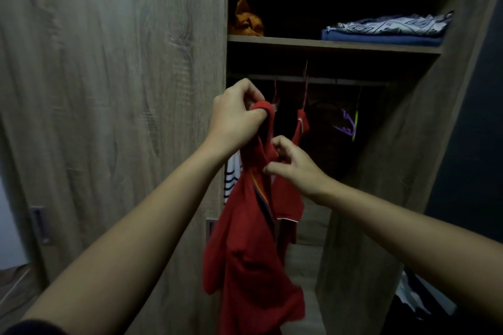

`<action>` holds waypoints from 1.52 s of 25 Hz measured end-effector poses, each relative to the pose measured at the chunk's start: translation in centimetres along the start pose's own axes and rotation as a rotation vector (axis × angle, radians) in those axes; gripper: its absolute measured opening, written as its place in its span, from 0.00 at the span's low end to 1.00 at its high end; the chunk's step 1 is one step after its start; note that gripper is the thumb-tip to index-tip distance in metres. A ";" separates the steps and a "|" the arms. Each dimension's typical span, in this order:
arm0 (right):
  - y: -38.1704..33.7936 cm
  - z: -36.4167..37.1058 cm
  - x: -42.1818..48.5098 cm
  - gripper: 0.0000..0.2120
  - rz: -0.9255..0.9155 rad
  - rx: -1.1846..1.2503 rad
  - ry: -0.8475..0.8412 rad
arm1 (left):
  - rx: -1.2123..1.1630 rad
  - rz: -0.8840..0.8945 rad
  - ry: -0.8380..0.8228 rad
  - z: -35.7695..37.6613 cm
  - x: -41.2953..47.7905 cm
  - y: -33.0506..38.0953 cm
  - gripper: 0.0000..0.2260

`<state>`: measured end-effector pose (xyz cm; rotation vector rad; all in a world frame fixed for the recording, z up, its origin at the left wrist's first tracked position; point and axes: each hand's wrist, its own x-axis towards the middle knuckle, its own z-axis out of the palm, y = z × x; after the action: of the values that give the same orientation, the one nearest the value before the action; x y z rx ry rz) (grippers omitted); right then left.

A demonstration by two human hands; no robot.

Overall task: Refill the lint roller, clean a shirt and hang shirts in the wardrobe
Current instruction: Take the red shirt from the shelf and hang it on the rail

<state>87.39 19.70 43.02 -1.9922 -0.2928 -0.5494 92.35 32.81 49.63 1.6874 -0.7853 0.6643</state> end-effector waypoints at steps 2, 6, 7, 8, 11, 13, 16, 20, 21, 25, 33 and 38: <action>-1.0 0.3 -0.1 0.12 0.077 0.208 -0.074 | 0.023 -0.037 -0.034 -0.2 0.2 -0.3 0.03; -1.1 -1.4 0.4 0.19 0.108 0.163 -0.040 | 0.073 -0.083 -0.039 -0.6 1.0 -0.5 0.06; -1.0 -2.2 0.6 0.20 0.121 0.067 0.044 | 0.073 -0.075 -0.058 -0.6 1.2 -0.2 0.06; -1.0 -3.2 0.7 0.18 0.112 -0.058 0.128 | 0.071 -0.065 -0.081 -0.7 1.4 0.2 0.06; -1.9 -6.7 0.6 0.20 -0.123 -0.510 0.280 | 0.125 -0.029 -0.109 -0.1 1.8 0.9 0.03; -3.1 -8.8 0.4 0.18 -0.275 -0.659 0.243 | 0.269 -0.022 -0.114 1.1 1.2 -0.1 0.02; -4.7 -12.5 -0.4 0.14 -0.250 -0.698 0.081 | 0.488 -0.178 -0.275 3.3 -1.9 -4.0 0.07; -3.9 -18.6 -2.7 0.21 -0.130 -1.060 0.070 | 0.231 -0.279 -0.276 3.0 -2.2 -5.4 0.15; -3.1 -19.7 -3.1 0.19 -0.101 -1.183 0.111 | 0.066 -0.254 -0.289 2.8 -1.3 -4.8 0.19; 1.4 -20.8 -5.7 0.22 0.174 -1.412 -0.116 | 0.027 -0.111 -0.655 4.5 -1.5 -3.4 0.28; 0.4 -26.2 -7.9 0.20 0.313 -1.132 -0.073 | -0.212 -0.062 -0.486 9.0 -1.9 -1.6 0.28; 3.1 -27.9 -9.2 0.26 0.362 -1.040 -0.184 | 0.120 -0.035 -0.434 13.3 -2.3 -2.0 0.25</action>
<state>73.67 -6.19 46.92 -3.0141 0.3260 -0.2874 92.99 20.67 43.52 1.9830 -1.0307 0.3254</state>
